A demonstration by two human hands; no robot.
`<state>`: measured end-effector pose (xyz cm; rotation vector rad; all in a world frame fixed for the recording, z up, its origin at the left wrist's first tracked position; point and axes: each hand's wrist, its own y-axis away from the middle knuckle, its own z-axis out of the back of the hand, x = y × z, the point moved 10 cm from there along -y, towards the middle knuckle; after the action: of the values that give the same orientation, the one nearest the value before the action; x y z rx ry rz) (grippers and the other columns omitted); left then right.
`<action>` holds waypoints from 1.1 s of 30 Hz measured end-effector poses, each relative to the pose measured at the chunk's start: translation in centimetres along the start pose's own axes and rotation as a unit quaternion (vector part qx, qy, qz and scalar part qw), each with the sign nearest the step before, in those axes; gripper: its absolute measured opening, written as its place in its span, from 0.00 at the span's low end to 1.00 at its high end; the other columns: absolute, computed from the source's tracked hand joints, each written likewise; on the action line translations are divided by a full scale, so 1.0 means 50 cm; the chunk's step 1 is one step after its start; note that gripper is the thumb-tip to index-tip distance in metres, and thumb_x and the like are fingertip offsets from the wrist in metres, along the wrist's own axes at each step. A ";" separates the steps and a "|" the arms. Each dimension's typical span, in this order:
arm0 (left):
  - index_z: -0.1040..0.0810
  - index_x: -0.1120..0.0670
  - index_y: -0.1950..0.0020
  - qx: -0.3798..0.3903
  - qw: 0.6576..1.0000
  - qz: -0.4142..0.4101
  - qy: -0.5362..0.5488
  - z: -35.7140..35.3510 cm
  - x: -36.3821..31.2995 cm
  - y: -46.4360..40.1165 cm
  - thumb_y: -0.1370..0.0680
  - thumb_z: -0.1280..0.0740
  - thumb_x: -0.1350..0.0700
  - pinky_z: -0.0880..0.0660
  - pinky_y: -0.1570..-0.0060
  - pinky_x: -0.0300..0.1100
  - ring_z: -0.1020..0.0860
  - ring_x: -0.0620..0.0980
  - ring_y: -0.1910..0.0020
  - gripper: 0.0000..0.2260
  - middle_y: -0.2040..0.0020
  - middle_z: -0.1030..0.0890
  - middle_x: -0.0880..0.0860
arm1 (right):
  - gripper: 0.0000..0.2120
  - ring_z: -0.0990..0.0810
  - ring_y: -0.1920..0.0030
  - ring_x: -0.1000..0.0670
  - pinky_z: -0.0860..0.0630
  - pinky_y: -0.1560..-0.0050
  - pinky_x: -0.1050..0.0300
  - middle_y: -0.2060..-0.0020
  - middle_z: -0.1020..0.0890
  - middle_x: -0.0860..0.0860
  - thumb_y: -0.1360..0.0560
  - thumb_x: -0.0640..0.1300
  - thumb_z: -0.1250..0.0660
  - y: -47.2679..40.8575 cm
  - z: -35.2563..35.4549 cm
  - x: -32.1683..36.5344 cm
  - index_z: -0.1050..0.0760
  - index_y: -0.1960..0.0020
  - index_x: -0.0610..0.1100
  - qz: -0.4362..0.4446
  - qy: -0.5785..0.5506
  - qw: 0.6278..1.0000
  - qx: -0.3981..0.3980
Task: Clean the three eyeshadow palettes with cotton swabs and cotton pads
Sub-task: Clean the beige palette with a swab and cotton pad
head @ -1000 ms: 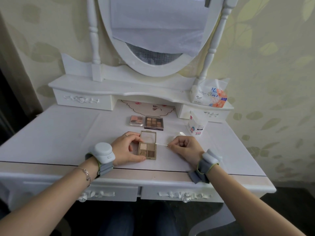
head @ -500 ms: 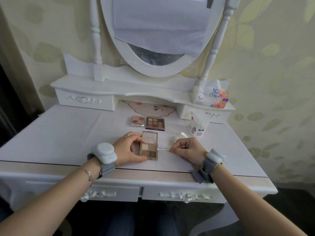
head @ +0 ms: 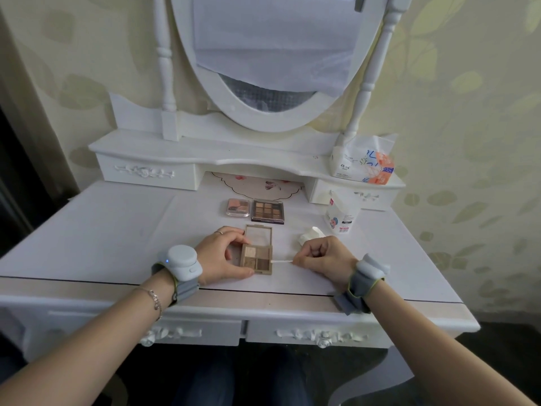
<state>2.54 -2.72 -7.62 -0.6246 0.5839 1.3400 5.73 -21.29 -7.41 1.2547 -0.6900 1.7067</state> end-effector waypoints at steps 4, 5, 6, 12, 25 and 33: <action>0.25 0.47 0.45 -0.003 1.000 0.001 0.004 0.000 0.001 0.000 0.50 0.35 0.34 0.31 0.59 0.26 0.29 0.40 0.65 0.36 0.39 0.32 0.43 | 0.08 0.37 0.78 0.60 0.40 0.77 0.69 0.79 0.28 0.56 0.27 0.37 0.31 -0.002 0.018 -0.002 0.22 0.65 0.41 0.022 -0.021 0.998 -0.058; 0.25 0.47 0.45 -0.004 1.000 0.001 0.005 0.001 0.002 0.000 0.50 0.35 0.34 0.31 0.59 0.26 0.29 0.40 0.65 0.36 0.39 0.32 0.44 | 0.08 0.37 0.78 0.60 0.40 0.76 0.69 0.79 0.28 0.56 0.27 0.37 0.31 -0.003 0.017 0.000 0.22 0.65 0.41 0.025 -0.010 0.998 -0.056; 0.25 0.47 0.45 -0.004 1.000 0.002 0.004 0.001 0.002 0.000 0.50 0.35 0.34 0.31 0.59 0.26 0.29 0.40 0.65 0.36 0.39 0.32 0.44 | 0.08 0.37 0.78 0.60 0.40 0.76 0.69 0.79 0.28 0.56 0.27 0.37 0.31 -0.003 0.015 0.000 0.22 0.65 0.40 0.025 0.001 0.998 -0.052; 0.26 0.46 0.46 -0.003 1.000 0.004 0.000 0.002 0.001 0.001 0.50 0.34 0.34 0.28 0.53 0.35 0.29 0.41 0.65 0.34 0.39 0.32 0.43 | 0.08 0.32 0.76 0.58 0.35 0.74 0.67 0.78 0.25 0.52 0.29 0.33 0.30 0.000 -0.001 -0.002 0.22 0.66 0.38 0.004 0.009 1.000 0.008; 0.25 0.47 0.45 -0.004 1.000 0.005 0.005 0.001 0.007 -0.001 0.50 0.33 0.34 0.27 0.52 0.37 0.29 0.42 0.64 0.35 0.38 0.31 0.45 | 0.06 0.38 0.76 0.56 0.41 0.74 0.67 0.76 0.29 0.49 0.27 0.38 0.30 -0.006 0.000 0.006 0.21 0.62 0.39 0.038 0.063 0.997 -0.004; 0.26 0.45 0.46 0.000 1.000 0.011 -0.001 0.000 0.004 0.000 0.50 0.34 0.34 0.27 0.52 0.37 0.28 0.43 0.63 0.34 0.38 0.32 0.44 | 0.08 0.36 0.77 0.60 0.41 0.75 0.69 0.78 0.27 0.56 0.26 0.35 0.33 -0.001 -0.006 0.011 0.21 0.63 0.43 0.027 0.046 0.998 0.027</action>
<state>2.57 -2.56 -7.77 -0.6172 0.5903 1.3600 5.59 -20.84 -7.03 1.1968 -0.6322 1.8265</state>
